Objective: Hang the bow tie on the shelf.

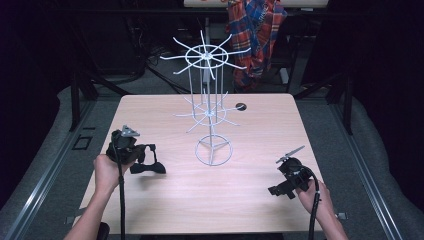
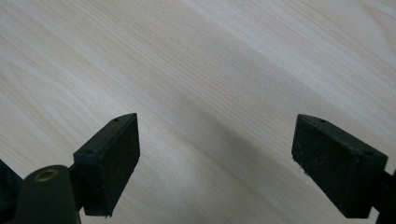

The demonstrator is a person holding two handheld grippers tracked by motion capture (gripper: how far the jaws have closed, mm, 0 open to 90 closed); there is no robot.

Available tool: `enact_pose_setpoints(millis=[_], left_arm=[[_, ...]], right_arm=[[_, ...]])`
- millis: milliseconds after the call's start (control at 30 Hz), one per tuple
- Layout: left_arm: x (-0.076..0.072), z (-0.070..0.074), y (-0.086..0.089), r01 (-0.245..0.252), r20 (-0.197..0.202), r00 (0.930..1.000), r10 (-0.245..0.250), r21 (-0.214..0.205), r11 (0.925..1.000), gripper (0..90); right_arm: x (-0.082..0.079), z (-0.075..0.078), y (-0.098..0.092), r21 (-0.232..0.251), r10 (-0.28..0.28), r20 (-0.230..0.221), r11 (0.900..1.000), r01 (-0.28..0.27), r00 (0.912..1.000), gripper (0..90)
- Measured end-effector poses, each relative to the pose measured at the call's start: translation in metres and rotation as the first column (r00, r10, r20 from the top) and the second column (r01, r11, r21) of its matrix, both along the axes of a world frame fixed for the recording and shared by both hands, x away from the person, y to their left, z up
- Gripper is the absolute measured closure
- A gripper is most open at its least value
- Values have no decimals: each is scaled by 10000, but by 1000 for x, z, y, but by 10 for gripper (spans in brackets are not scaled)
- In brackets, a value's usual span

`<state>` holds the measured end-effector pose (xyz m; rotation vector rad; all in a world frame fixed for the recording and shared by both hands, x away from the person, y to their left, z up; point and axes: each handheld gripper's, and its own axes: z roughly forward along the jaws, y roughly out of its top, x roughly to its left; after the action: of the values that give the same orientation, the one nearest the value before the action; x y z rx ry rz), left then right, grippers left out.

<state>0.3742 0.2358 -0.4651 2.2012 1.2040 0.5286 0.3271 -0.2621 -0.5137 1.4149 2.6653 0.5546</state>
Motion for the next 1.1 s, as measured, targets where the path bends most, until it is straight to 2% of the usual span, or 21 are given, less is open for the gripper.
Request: enact_pose_setpoints(millis=[67,100,333,500,533,767,1100], left_arm=[[0,1,-1,-79,88,9999,80,-34,10000,898],[1,3,-2,-84,95,9999,85,-102,9999,898],[4,11,-6,-148,74,9999,149,-231,9996,899],[5,20,-2,-190,215,9996,205,-655,9977,899],[5,21,-2,-221,295,9993,242,-677,9975,899],[10,23,-3,-293,121,9995,301,-598,9978,899],[21,29,-9,-404,216,9989,421,-753,9963,898]], right_arm=[[0,0,0,-35,24,0,10000,-24,10000,151],[0,-1,0,138,-67,-24,9999,68,10000,151],[0,-1,-1,91,-41,-6,9999,41,10000,150],[0,-1,0,54,-59,-40,10000,59,10000,150],[0,-1,0,-6,-29,-27,10000,29,10000,151],[0,-2,0,-35,-4,-62,10000,4,10000,151],[0,-1,1,-149,128,-169,9998,-131,9998,151]])
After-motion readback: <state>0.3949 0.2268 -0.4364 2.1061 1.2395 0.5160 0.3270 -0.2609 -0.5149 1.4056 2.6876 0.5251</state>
